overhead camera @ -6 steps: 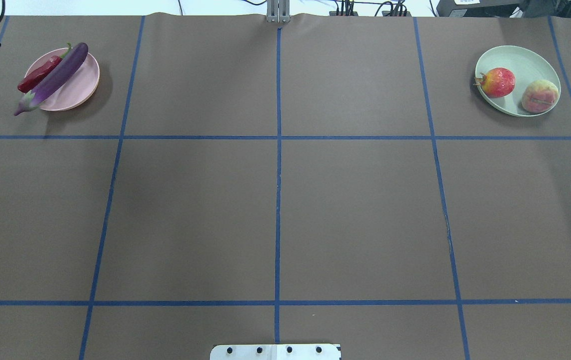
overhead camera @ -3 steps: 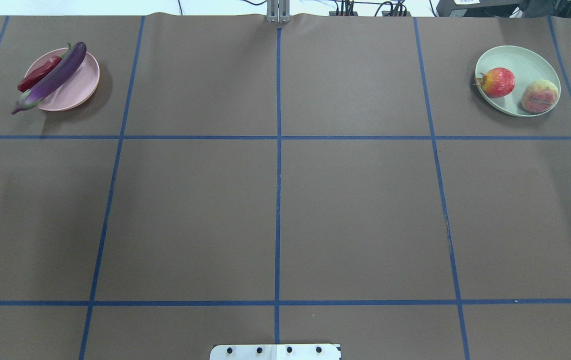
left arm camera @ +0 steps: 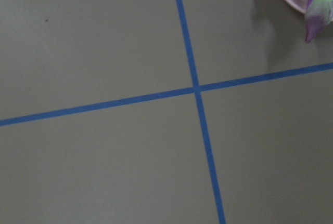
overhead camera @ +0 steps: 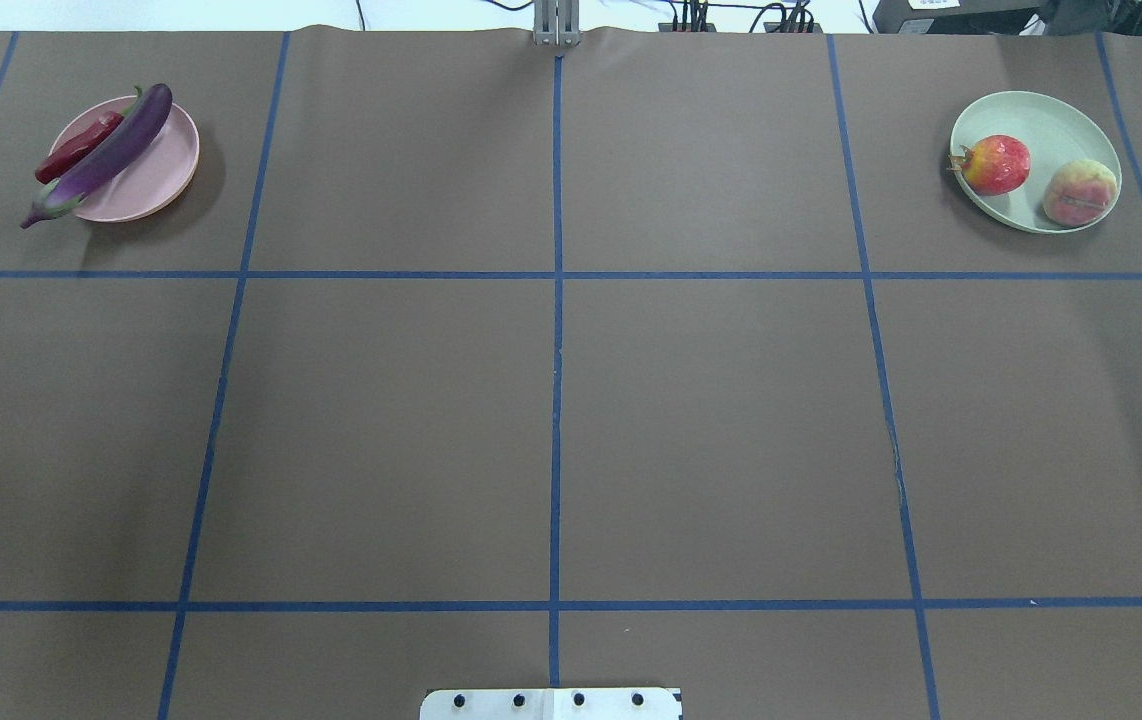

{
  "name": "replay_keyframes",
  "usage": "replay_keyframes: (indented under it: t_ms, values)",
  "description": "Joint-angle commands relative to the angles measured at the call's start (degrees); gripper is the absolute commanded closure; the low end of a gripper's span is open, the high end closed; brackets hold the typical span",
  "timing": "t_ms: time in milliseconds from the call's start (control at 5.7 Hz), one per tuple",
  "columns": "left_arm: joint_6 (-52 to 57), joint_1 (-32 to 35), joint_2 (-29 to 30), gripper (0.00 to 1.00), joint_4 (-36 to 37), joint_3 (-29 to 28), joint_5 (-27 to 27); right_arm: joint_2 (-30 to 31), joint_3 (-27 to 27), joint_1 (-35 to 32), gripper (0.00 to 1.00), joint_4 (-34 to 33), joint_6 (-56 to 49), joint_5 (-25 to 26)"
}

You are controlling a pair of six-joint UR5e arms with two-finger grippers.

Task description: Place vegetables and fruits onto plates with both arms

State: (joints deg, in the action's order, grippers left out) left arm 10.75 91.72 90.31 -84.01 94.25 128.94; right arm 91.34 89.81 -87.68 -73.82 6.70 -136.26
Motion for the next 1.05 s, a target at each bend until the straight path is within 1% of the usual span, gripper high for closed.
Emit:
replay_keyframes:
  t_ms: [0, 175, 351, 526, 701, 877]
  values:
    - [-0.29, -0.22, -1.10, 0.00, 0.78, 1.37, -0.45, 0.94, 0.37, 0.84, 0.00, 0.00, 0.07, 0.12]
    - [-0.29, -0.22, -1.27, 0.00, 0.87, 1.90, 1.04, 1.21, 0.46, 1.11, 0.00, -0.18, 0.07, 0.99]
    - [-0.29, -0.05, -1.45, 0.00, 0.78, 1.99, 5.93, 1.30, 0.72, 1.11, 0.00, -0.35, 0.07, 2.13]
    - [-0.20, -0.05, -1.28, 0.00, 1.30, 2.25, 7.54, 1.47, 0.72, 1.20, 0.00, -0.36, 0.07, 2.66]
    - [-0.12, 0.13, -0.75, 0.00, 0.52, 2.52, 7.64, 1.73, 0.72, 1.20, 0.00, -0.18, -0.11, 3.36]
    - [-0.03, 0.30, -1.97, 0.00, 0.52, 3.04, 7.38, 1.91, 0.81, 1.29, 0.00, -0.27, -0.02, 3.37]
